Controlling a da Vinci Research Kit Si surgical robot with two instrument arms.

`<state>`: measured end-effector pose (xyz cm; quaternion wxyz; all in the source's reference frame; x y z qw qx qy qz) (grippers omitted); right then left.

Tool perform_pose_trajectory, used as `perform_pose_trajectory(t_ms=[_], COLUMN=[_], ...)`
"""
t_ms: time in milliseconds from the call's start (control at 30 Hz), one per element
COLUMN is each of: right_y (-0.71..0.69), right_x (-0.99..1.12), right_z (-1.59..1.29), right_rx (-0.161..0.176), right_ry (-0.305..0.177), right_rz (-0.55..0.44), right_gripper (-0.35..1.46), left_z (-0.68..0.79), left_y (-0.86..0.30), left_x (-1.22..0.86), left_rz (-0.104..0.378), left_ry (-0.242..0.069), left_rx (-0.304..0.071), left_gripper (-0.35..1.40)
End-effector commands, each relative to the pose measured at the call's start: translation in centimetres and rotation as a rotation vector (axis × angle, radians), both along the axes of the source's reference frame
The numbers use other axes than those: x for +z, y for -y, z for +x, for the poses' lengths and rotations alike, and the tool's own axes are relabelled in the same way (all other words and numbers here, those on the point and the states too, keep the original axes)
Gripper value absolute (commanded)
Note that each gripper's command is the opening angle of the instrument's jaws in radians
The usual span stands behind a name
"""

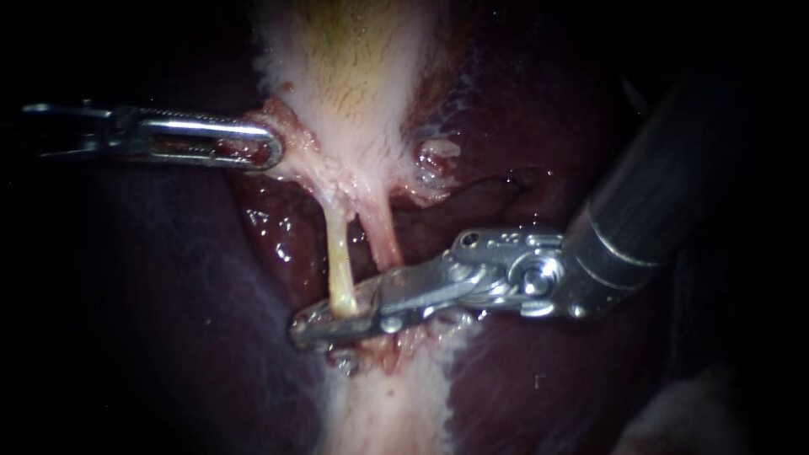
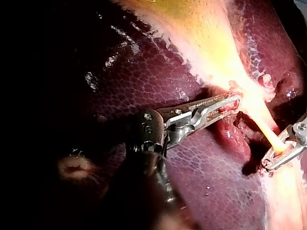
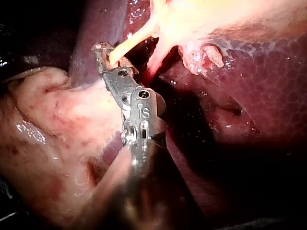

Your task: Clipping second clip left tube

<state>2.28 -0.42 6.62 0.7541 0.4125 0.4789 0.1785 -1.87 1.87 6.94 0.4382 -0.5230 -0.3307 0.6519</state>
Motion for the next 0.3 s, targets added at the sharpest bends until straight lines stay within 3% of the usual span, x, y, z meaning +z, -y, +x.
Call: perform_pose_trajectory(t_ms=[33,300], right_y=[0.00,-0.03], right_x=[0.01,0.04], right_z=[0.00,-0.01], right_rx=[0.000,0.002], right_ry=[0.000,0.002], right_rz=[-0.001,0.004], right_gripper=[-0.35,-0.35], left_z=[0.00,0.00], left_y=[0.00,0.00], left_x=[0.00,0.01], left_rz=[0.000,0.000], left_ry=[0.000,0.000], left_rx=[0.000,-0.001], left_gripper=[-0.35,-0.35])
